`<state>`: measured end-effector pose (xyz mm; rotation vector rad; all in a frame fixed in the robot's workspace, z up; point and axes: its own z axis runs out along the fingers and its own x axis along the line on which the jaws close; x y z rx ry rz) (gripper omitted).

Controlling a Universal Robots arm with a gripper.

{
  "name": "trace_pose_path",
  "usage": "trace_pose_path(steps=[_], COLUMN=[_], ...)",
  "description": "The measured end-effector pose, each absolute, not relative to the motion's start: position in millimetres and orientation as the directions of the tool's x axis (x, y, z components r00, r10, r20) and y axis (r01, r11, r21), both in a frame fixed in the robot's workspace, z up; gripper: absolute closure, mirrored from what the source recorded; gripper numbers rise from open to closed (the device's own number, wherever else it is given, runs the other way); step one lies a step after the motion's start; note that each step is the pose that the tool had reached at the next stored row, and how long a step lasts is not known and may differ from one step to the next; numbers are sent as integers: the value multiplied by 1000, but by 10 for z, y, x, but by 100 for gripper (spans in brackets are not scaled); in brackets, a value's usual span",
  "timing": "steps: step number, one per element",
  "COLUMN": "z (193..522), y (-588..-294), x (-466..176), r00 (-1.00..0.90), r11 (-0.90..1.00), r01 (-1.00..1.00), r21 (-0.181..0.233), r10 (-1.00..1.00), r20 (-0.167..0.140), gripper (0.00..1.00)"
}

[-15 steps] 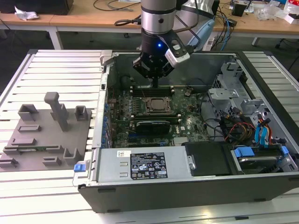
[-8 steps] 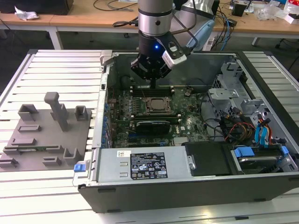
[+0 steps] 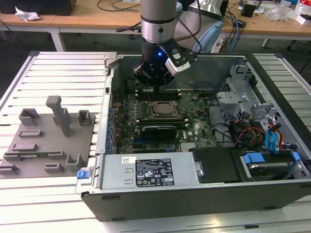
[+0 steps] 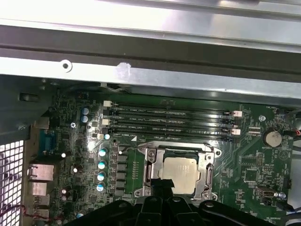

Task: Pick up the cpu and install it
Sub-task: 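Install the first cpu locking lever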

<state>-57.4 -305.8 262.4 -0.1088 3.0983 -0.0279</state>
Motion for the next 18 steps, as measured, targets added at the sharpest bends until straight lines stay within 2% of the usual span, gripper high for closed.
trace_pose_path(steps=[8,18], z=[2538,2541], y=[-3051,-2885], x=[-710,-1030], r00=[-997,-997], r11=[997,997], r01=[-70,-70], r21=[-19,-20], r10=[-71,-70], r20=[-41,-43], gripper=[89,89])
